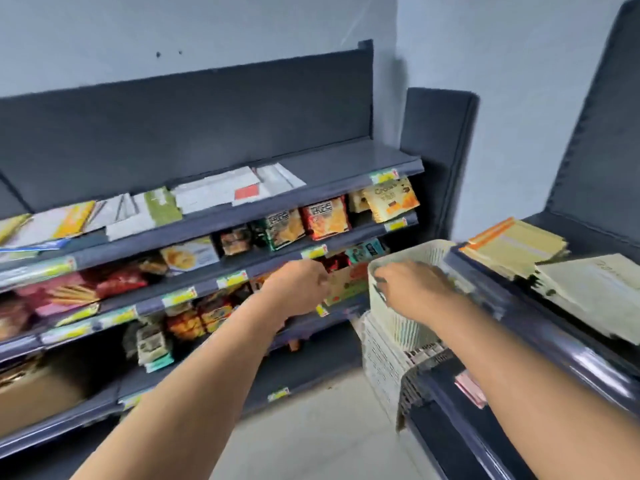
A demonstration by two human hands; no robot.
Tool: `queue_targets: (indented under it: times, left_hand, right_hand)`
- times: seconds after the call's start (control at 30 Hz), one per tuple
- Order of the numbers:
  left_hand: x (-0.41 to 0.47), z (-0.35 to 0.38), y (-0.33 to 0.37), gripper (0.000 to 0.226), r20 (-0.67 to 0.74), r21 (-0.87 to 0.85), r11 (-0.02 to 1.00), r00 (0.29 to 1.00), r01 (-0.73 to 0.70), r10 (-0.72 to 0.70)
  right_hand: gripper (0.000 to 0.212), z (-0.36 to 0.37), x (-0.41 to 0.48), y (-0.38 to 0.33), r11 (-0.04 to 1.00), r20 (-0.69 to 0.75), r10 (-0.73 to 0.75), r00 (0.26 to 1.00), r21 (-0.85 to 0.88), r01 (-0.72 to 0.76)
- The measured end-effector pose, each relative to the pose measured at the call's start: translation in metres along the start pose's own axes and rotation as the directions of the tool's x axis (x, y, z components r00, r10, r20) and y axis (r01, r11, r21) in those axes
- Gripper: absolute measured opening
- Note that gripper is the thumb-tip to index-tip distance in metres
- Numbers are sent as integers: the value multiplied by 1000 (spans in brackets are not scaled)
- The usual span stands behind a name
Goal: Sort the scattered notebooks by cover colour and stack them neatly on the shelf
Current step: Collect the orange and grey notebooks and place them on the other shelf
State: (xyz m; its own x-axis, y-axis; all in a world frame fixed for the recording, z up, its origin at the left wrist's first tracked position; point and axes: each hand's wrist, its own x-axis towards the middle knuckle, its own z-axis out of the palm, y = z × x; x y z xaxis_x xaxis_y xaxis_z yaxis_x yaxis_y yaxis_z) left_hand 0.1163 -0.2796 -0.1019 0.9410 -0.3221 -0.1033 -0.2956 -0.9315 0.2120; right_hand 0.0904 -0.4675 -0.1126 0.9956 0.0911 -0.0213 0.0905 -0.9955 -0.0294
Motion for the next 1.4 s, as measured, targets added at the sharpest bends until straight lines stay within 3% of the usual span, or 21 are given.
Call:
queue_targets:
  times: [0.2,0.43,0.53,0.7,0.93,1.17,1.4]
  left_hand:
    - [-28,-33,-146,26,-134,-103,957,950,271,-283]
    - [-43,-59,-248,24,-258,-183,869,831,459,-493]
    - [-38,-65,-275,32,-293,-224,836,784,500,-547]
    - [-12,-78,-316,26,-339,-239,790,714,564,-613]
    - [52,-106,-391,43,-322,-244,708,633,663,-704]
    - [71,-125,-448,32,-313,-248,549,470,798,-825]
    - [41,-128,-512,49,-316,-293,413,320,862,-893]
  right_hand:
    - [31,-14,80,-132,970,-28,-236,971,56,238]
    - [36,-21,150,-232,915,-29,-393,919,86,394]
    - [33,-21,182,-263,887,-51,-448,892,100,451]
    - [31,-14,237,-305,835,-82,-529,845,125,535]
    - [30,-23,329,-354,780,-141,-584,800,175,600]
    - [36,-28,398,-412,677,-136,-692,709,219,703]
    - [37,-18,419,-487,582,-69,-786,614,249,774]
